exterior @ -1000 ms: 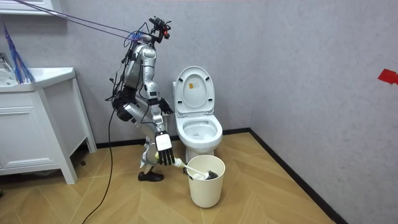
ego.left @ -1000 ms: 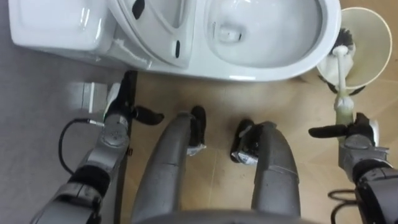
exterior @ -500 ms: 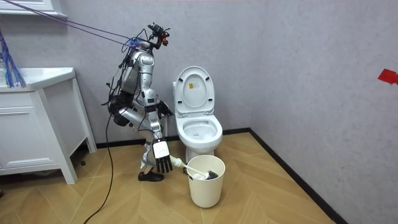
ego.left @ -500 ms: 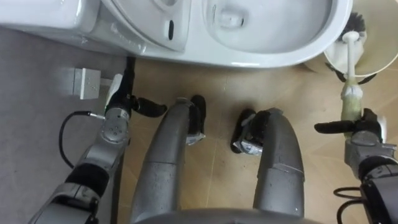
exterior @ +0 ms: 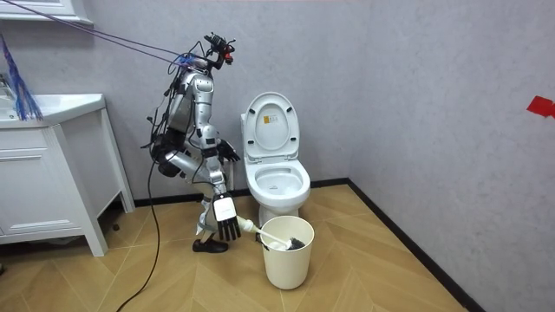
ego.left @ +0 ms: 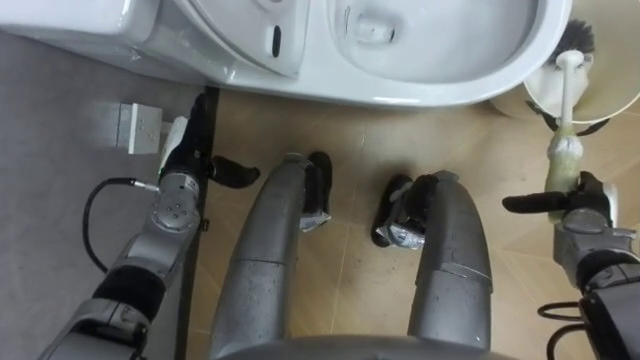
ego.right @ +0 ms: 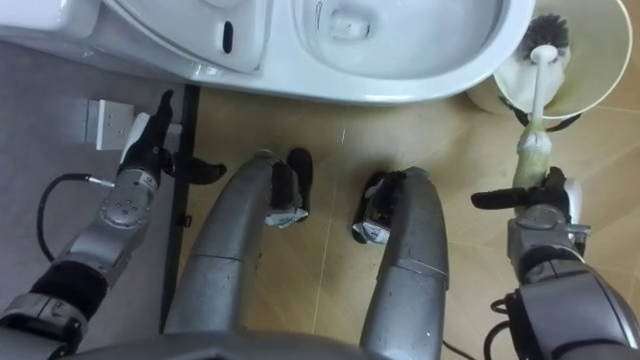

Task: Brush toilet

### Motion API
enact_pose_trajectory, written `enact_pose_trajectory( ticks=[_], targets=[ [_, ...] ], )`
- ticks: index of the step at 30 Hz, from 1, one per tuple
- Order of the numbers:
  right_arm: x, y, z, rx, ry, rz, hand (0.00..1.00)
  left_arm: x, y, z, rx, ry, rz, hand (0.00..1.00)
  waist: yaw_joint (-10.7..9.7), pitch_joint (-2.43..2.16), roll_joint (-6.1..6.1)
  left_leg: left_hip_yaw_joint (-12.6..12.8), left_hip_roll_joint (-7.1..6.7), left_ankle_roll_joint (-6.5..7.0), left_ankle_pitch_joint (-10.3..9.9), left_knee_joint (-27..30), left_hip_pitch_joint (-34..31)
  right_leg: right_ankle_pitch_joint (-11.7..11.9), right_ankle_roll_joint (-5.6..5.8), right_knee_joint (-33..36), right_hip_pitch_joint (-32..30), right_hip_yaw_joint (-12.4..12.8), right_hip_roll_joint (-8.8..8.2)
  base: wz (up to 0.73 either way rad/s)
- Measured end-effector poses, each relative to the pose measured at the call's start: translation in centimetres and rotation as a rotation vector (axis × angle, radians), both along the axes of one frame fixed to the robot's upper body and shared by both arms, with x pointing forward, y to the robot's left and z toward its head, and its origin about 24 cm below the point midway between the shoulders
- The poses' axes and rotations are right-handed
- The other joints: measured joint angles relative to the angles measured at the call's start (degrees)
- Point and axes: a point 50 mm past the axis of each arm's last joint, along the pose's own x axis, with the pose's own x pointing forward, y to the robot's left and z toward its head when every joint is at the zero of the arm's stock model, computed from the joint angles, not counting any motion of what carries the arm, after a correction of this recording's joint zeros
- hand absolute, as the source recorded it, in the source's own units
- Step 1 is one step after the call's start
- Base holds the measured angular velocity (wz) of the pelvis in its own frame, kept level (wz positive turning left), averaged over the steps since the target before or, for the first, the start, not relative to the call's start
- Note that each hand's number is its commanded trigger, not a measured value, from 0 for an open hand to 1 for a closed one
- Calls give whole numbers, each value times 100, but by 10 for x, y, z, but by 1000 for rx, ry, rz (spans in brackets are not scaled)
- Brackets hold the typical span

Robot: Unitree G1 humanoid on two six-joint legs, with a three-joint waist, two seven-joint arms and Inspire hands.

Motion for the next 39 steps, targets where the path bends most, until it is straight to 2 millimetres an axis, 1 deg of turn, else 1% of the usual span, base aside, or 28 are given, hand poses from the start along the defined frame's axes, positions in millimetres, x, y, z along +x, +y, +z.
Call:
enact_pose_trajectory(
  ticks=[5, 9, 10, 11, 12, 18, 22, 27, 29, 31, 39],
  targets=[
    [-1, 0, -1, 33, -19, -42, 0, -6, -1, -2, -13, 1, 7, 0, 14, 0, 0, 6, 0, 0, 0, -1, 2, 0, -2, 0, 1, -4, -2, 0],
    [-2, 0, -1, 49, -27, -64, 0, -8, -1, -2, -16, 1, 10, 0, 66, -1, 0, -5, 3, 0, 0, -1, 4, 0, -2, -1, 0, -3, -1, 0],
    [-2, 0, -1, 50, -27, -66, 7, -9, -1, -2, -11, 1, 3, 0, 81, -1, 1, -10, 3, 0, 0, 0, 5, 0, -2, 0, 1, -2, 0, 0],
    [-2, 0, -1, 52, -27, -67, 60, -9, -2, -2, -11, 0, 2, 0, 91, -1, 1, -10, 3, 0, 0, 1, 5, 0, -2, 0, 1, -2, 1, 0],
    [-2, 0, -1, 55, -29, -70, 100, -9, -3, -2, -10, -3, 1, 0, 106, -1, 1, -11, 3, 0, 0, 2, 5, 0, -2, 0, 1, -2, 1, 0],
    [0, 1, -1, 77, -48, -90, 100, -9, -3, -1, -7, -10, 10, 0, 109, -4, -3, -18, 7, 5, -2, 29, 5, 5, -6, 5, 11, -8, 2, 0],
    [2, 3, 0, 107, -75, -110, 100, -9, -5, -2, -39, -4, 21, 0, 105, -5, -1, -23, 5, 19, -37, 138, 7, -12, -4, 91, 29, -1, -6, 0],
    [1, 4, -1, 158, -101, -153, 100, -10, -6, -3, -45, 2, 15, 0, 106, -6, 1, -13, 6, 42, -65, 199, 9, -43, 51, 133, 35, 22, -7, -1],
    [-1, 4, -2, 157, -97, -155, 100, -11, -5, -4, -45, 7, 16, 0, 118, -7, 2, 5, 12, 48, -67, 199, 10, -43, 54, 134, 29, 38, -5, -4],
    [-3, 3, -3, 155, -91, -155, 100, -13, -5, -6, -42, 20, 20, 0, 127, -9, 6, 16, 12, 53, -70, 199, 11, -27, 84, 136, 21, 51, -4, 0],
    [-3, -1, -1, 135, -93, -159, 100, -18, -4, -9, -68, 39, 41, 0, 137, -14, 13, 23, 11, 53, -77, 221, 50, -44, 44, 186, 46, 56, -12, 1]
  ],
)
